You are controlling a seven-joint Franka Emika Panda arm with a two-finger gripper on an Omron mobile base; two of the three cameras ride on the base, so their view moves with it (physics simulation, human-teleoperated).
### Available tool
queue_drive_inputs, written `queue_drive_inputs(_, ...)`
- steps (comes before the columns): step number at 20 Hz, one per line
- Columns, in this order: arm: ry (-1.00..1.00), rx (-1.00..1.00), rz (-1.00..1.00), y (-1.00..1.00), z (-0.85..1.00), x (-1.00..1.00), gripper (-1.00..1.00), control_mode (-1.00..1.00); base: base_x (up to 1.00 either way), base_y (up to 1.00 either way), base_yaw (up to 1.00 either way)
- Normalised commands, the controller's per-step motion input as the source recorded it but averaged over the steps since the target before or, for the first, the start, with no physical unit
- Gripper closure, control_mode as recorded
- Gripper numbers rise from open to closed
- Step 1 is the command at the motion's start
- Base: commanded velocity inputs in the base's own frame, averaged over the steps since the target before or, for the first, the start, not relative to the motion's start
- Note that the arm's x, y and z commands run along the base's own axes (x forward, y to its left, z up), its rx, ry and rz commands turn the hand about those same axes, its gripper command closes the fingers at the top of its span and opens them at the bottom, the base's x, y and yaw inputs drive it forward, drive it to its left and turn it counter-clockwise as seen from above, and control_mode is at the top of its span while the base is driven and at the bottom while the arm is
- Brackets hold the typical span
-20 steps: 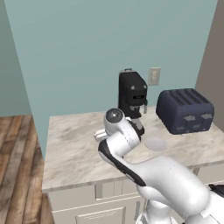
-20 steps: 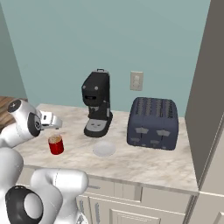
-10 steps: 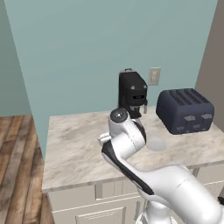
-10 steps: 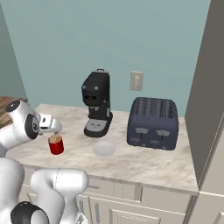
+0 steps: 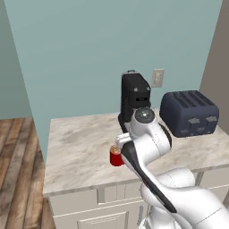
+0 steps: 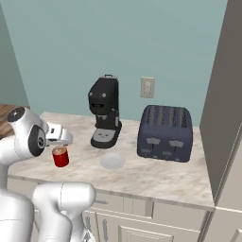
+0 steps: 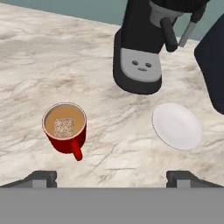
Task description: Take a sugar cube from the saucer and place it inside the coffee. Then, grab milk from the fridge and place it next to the coffee on the counter to sweeten the coffee.
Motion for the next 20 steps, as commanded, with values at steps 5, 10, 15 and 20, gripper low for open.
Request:
queue_drive_inputs(5, -0.07, 0.16, 0.00, -0.57, 0.53, -0.26, -1.00, -1.00, 0.00, 0.00, 0.00)
queue_drive_inputs(10, -0.03, 0.18, 0.00, -0.45, 0.29, -0.21, -1.00, -1.00, 0.00, 0.00, 0.00)
queue_drive_inputs(15, 0.00, 0.01, 0.00, -0.04, 0.03, -0.02, -1.00, -1.00, 0.00, 0.00, 0.00)
queue_drive_inputs(20, 0.00, 0.00, 0.00, 0.00, 0.00, -0.19, -1.00, -1.00, 0.00, 0.00, 0.00)
